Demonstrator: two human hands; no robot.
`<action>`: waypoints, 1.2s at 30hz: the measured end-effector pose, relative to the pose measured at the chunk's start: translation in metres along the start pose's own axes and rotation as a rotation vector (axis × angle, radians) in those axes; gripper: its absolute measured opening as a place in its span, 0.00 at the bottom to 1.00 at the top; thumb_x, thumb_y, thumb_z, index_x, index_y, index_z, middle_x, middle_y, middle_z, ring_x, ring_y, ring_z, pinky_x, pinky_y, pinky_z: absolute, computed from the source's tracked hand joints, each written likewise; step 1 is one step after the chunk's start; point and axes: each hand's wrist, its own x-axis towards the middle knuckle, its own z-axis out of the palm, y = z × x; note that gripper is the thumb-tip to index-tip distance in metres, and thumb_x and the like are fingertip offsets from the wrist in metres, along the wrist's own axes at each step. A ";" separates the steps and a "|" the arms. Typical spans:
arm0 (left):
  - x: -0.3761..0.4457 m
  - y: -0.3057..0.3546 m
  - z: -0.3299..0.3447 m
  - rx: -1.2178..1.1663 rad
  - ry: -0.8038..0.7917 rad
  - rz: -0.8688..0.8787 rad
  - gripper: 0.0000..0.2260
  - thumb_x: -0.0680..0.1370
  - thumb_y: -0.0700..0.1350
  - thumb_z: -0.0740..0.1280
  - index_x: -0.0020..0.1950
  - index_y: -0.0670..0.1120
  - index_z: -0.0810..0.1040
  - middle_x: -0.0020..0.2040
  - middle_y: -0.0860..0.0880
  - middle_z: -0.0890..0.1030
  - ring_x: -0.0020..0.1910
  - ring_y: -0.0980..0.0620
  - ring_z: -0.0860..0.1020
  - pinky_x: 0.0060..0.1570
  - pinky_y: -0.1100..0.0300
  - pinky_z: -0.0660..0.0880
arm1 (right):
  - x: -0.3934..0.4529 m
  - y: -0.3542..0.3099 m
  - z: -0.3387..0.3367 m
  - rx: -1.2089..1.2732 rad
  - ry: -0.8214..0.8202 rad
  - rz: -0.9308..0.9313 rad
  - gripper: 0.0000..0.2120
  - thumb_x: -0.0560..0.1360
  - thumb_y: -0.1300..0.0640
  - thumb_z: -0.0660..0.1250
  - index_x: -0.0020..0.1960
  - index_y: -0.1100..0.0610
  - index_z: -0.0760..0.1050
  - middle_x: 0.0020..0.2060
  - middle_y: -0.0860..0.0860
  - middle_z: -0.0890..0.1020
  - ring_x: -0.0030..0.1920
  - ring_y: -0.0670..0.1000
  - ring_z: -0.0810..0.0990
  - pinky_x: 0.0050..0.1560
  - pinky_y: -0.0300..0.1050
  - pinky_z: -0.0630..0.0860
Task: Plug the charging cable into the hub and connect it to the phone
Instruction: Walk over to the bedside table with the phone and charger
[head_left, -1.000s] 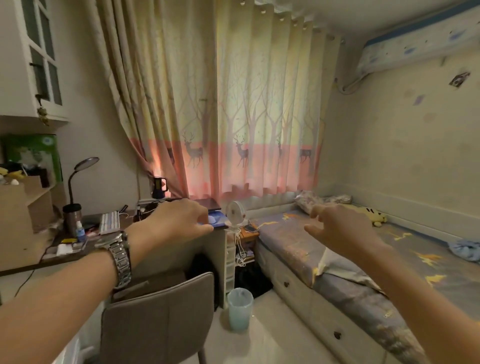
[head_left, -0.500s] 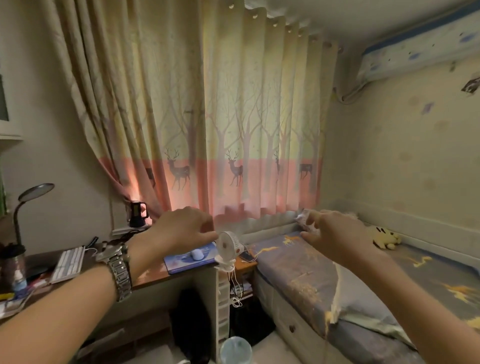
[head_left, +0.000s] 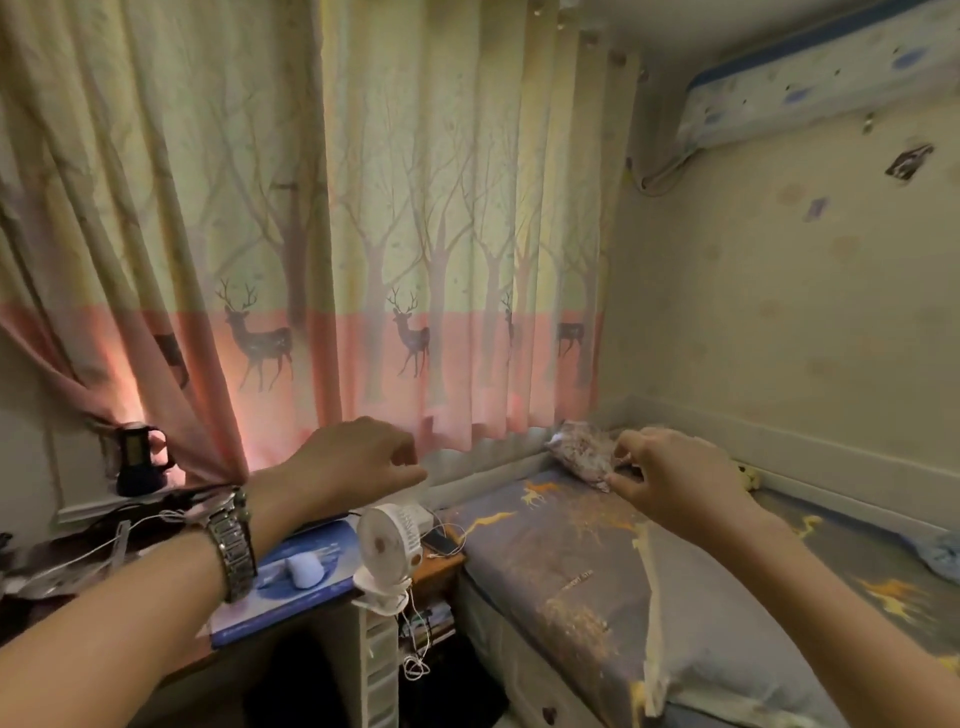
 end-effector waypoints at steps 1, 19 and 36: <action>0.017 -0.003 0.008 -0.008 -0.015 0.010 0.15 0.75 0.61 0.60 0.51 0.53 0.78 0.52 0.55 0.80 0.48 0.55 0.77 0.44 0.56 0.74 | 0.008 0.005 0.011 -0.001 0.001 -0.001 0.13 0.73 0.47 0.67 0.54 0.50 0.77 0.51 0.52 0.83 0.50 0.56 0.81 0.41 0.44 0.69; 0.303 0.006 0.172 -0.064 -0.051 -0.019 0.16 0.74 0.62 0.59 0.52 0.55 0.78 0.50 0.57 0.79 0.46 0.56 0.76 0.37 0.61 0.69 | 0.173 0.182 0.256 0.014 -0.167 0.036 0.15 0.75 0.44 0.62 0.54 0.53 0.75 0.50 0.51 0.81 0.52 0.54 0.78 0.42 0.45 0.68; 0.409 -0.062 0.303 0.021 -0.201 -0.357 0.15 0.75 0.60 0.60 0.53 0.53 0.78 0.51 0.53 0.80 0.48 0.52 0.77 0.46 0.53 0.76 | 0.286 0.192 0.502 0.210 -0.461 -0.179 0.15 0.75 0.45 0.63 0.58 0.52 0.74 0.53 0.50 0.80 0.57 0.53 0.77 0.53 0.48 0.72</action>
